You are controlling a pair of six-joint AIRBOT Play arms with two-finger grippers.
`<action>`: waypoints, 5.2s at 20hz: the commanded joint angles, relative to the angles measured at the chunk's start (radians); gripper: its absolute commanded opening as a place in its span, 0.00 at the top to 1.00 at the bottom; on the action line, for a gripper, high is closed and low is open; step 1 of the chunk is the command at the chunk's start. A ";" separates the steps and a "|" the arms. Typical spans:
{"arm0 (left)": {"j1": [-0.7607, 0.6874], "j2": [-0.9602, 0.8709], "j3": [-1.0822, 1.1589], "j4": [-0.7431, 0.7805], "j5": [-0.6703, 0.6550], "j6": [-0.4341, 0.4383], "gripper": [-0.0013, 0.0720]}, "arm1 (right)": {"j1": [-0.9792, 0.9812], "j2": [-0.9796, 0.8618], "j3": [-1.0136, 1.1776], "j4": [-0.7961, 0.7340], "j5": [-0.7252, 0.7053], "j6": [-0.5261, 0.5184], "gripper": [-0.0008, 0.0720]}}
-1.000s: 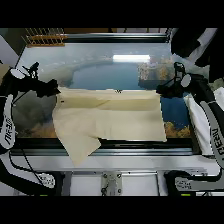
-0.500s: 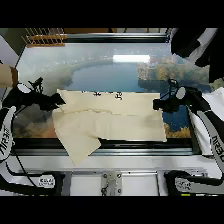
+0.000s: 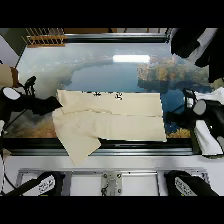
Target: Fold the clothes and pants, and hang the long-sleeved shirts on hangers.
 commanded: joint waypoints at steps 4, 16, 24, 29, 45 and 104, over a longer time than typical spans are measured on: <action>-0.061 0.222 -0.294 -0.007 0.085 0.002 0.31 | -0.173 0.208 -0.413 0.284 -0.093 0.207 0.17; -0.085 0.304 -0.365 -0.008 0.122 -0.002 0.31 | -0.174 0.205 -0.475 0.373 -0.395 0.164 0.18; -0.085 0.304 -0.365 -0.007 0.121 -0.002 0.31 | -0.174 0.149 -0.475 0.478 -0.387 0.066 0.18; -0.083 0.304 -0.365 -0.006 0.122 -0.002 0.31 | -0.208 0.195 -0.380 0.447 -0.276 -0.064 0.18; -0.083 0.304 -0.365 -0.007 0.122 -0.002 0.31 | -0.094 0.128 -0.491 0.490 -0.475 0.019 0.18; -0.083 -0.455 0.497 0.068 -0.216 -0.035 0.94 | -0.006 -0.649 0.697 0.220 -0.053 -0.001 0.94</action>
